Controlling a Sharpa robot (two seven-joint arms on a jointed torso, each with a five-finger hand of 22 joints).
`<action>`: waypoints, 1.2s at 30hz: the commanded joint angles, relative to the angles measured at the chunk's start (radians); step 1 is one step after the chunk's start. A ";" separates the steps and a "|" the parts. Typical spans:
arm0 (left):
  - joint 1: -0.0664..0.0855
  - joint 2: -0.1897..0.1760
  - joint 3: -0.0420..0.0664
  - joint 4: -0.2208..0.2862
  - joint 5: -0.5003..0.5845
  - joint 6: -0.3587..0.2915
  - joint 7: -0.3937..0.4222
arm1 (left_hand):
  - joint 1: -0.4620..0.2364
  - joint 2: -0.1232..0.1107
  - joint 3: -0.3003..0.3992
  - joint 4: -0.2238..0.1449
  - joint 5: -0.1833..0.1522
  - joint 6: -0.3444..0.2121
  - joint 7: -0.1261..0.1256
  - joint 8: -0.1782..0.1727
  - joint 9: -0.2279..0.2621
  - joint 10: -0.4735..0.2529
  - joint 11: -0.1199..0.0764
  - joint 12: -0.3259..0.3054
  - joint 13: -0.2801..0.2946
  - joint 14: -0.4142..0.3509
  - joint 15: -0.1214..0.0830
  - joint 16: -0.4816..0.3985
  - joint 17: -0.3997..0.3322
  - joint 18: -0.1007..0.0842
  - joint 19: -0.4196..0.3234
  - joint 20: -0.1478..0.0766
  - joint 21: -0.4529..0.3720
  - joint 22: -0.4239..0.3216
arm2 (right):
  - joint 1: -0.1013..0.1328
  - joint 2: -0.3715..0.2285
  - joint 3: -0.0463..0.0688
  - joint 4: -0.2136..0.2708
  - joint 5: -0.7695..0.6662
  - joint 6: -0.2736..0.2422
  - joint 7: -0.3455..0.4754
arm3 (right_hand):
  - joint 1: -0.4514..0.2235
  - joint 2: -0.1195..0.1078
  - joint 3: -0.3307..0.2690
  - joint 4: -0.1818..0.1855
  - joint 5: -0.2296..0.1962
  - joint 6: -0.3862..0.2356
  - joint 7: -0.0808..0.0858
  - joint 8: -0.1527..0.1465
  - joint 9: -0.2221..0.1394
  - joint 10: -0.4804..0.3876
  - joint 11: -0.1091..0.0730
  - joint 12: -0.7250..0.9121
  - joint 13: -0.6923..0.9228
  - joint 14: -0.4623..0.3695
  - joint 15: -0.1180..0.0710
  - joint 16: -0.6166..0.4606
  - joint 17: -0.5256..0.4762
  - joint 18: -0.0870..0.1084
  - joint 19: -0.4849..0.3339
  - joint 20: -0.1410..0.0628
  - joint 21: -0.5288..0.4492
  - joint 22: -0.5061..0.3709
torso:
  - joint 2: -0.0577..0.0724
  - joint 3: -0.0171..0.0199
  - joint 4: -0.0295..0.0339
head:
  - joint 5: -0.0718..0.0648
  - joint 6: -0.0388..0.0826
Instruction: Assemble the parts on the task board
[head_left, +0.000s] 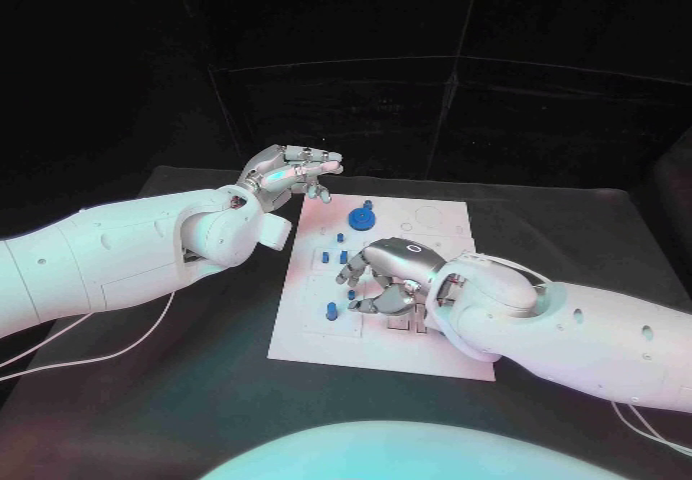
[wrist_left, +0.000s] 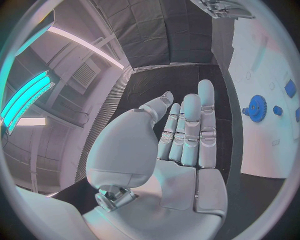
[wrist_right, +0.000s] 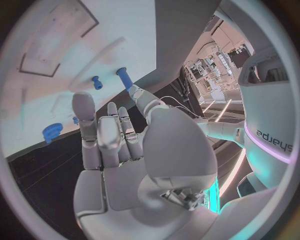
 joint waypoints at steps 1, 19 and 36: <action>0.001 -0.003 0.000 0.002 0.002 0.011 0.005 | 0.003 0.007 -0.006 0.000 -0.001 0.001 -0.003 0.004 0.001 -0.005 -0.002 0.004 0.001 -0.005 -0.001 -0.001 -0.001 0.006 -0.002 0.002 -0.005 -0.001 | 0.016 -0.064 0.012 0.042 0.201 -0.085 0.040 | -0.024 0.008 -0.019 0.017 0.006 0.032 0.004 0.014 0.004 0.071 -0.006 0.045 0.012 0.020 -0.003 0.034 0.057 -0.009 0.041 -0.002 0.047 0.083 | -0.001 -0.0007 -0.0016 | -0.018 0.007; 0.001 -0.016 0.000 0.011 0.002 0.010 0.005 | 0.004 0.007 -0.007 0.000 -0.001 0.001 -0.004 0.005 0.001 -0.005 -0.002 0.006 0.001 -0.006 -0.001 -0.001 -0.001 0.006 -0.002 0.002 -0.005 -0.002 | 0.022 -0.341 0.021 0.132 0.266 -0.014 -0.338 | -0.137 0.036 -0.299 0.238 0.076 0.116 -0.091 0.198 0.064 0.358 -0.104 0.925 0.917 0.064 -0.083 0.168 0.292 -0.050 0.149 -0.085 0.195 0.346 | -0.005 -0.0011 -0.0208 | -0.084 0.016; 0.001 -0.021 0.000 0.011 0.002 0.012 0.005 | 0.003 0.007 -0.008 0.000 -0.001 0.002 -0.004 0.006 0.002 -0.004 -0.002 0.007 0.001 -0.006 -0.001 0.000 -0.001 0.006 -0.002 0.002 -0.005 -0.002 | -0.015 -0.359 0.017 0.149 0.124 0.069 -0.472 | -0.136 0.049 -0.432 0.323 0.070 0.059 -0.089 0.288 0.111 0.344 -0.102 0.981 1.019 0.065 -0.082 0.179 0.314 -0.053 0.150 -0.081 0.202 0.363 | -0.005 -0.0038 -0.0162 | -0.102 0.011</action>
